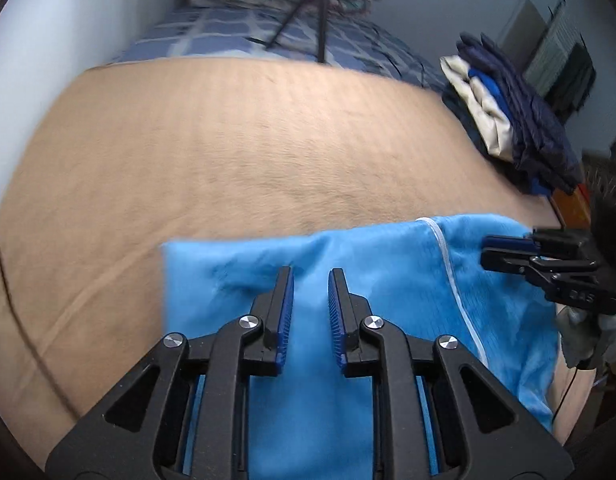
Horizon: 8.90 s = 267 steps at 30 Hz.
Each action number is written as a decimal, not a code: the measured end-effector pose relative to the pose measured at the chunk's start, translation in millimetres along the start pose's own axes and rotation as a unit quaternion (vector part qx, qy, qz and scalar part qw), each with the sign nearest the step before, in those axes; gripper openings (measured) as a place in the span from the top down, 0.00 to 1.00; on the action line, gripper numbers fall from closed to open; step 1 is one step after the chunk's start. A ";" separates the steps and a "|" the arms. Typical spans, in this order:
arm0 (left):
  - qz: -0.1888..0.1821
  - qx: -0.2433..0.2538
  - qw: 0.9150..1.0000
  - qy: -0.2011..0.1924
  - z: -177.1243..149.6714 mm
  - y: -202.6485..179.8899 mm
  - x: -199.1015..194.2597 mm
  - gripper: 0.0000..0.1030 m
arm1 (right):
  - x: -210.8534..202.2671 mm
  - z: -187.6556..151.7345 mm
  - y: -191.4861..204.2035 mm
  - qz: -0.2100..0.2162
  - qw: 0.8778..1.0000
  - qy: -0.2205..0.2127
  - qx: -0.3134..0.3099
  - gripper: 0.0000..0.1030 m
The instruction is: Fold large clothes
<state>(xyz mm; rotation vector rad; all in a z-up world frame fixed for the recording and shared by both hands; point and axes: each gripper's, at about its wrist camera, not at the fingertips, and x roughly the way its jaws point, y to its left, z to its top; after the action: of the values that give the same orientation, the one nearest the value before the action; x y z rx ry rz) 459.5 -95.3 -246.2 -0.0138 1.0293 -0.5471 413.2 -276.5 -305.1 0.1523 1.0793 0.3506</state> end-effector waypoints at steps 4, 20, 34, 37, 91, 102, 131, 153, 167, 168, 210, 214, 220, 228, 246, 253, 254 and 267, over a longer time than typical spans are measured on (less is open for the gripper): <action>-0.003 -0.002 1.000 -0.004 -26.2 5.4 -28.4 0.84 | -24.8 -39.1 -16.2 -0.001 1.000 0.006 0.017 0.79; -0.028 -0.026 0.999 -0.027 -69.7 -16.1 -105.6 0.84 | -109.2 -107.5 14.5 -0.017 0.999 -0.033 0.030 0.76; -0.096 -0.045 0.994 0.024 -81.1 -62.9 -51.6 0.84 | -74.5 -96.9 51.9 0.064 0.996 -0.038 0.043 0.80; -0.074 -0.061 0.994 0.049 -84.0 -51.2 -28.0 0.84 | -60.2 -95.4 41.3 0.055 0.996 -0.019 0.061 0.80; -0.115 -0.333 0.933 0.079 -193.1 -32.3 -88.1 0.97 | -96.9 -206.3 65.3 0.089 0.933 0.027 0.349 1.00; -0.098 -0.293 0.947 0.087 -196.8 -38.4 -87.5 0.97 | -104.4 -209.0 75.2 0.011 0.975 0.010 0.224 0.94; -0.019 -0.230 0.972 -0.046 -111.1 36.1 -161.1 0.66 | -126.1 -155.3 88.1 0.062 0.994 -0.053 0.076 0.68; 0.004 -0.231 0.972 0.034 -93.7 72.3 -57.1 0.66 | -94.4 -148.4 1.1 -0.035 0.995 0.026 0.089 0.74; -0.013 -0.211 0.977 -0.014 -60.0 56.2 -73.1 0.66 | -82.0 -67.2 -49.1 -0.039 0.989 -0.071 0.122 0.76; -0.011 -0.210 0.978 -0.012 -60.3 57.5 -71.5 0.66 | -76.7 -68.4 -53.7 -0.042 0.989 -0.064 0.125 0.77; -0.206 -0.295 0.929 0.085 -64.4 92.1 -3.7 0.38 | -69.7 -149.0 -113.9 0.258 0.926 -0.031 0.275 0.62; -0.197 -0.277 0.936 0.094 -62.9 82.1 4.1 0.56 | -63.5 -150.0 -110.9 0.275 0.918 -0.031 0.283 0.72; -0.138 -0.242 0.956 0.093 -62.7 69.0 0.0 0.86 | -67.2 -144.5 -95.9 0.248 0.931 -0.021 0.267 0.81; -0.069 -0.166 0.981 0.066 -59.8 37.9 -22.6 0.94 | -96.0 -125.9 -58.9 0.151 0.968 -0.016 0.199 0.93; -0.041 -0.052 0.998 0.010 -54.5 -60.1 -81.8 0.96 | -159.9 -96.5 7.5 -0.012 0.996 -0.026 0.081 0.96; -0.068 -0.028 0.997 -0.011 -47.6 -109.4 -96.4 0.96 | -210.2 -103.1 10.4 -0.041 0.996 -0.050 0.063 0.97; -0.075 -0.026 0.997 -0.013 -43.9 -116.3 -97.7 0.96 | -220.1 -103.7 7.3 -0.044 0.995 -0.056 0.063 0.97; -0.179 -0.006 0.982 -0.057 52.0 -185.4 -98.2 0.96 | -337.3 -88.8 -76.1 -0.096 0.981 -0.145 0.090 0.97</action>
<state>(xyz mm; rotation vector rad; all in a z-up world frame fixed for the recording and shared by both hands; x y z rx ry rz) 384.4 -225.4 -90.8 -0.2428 0.9224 -0.8579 207.6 -470.8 -87.3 0.2507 0.8263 0.0527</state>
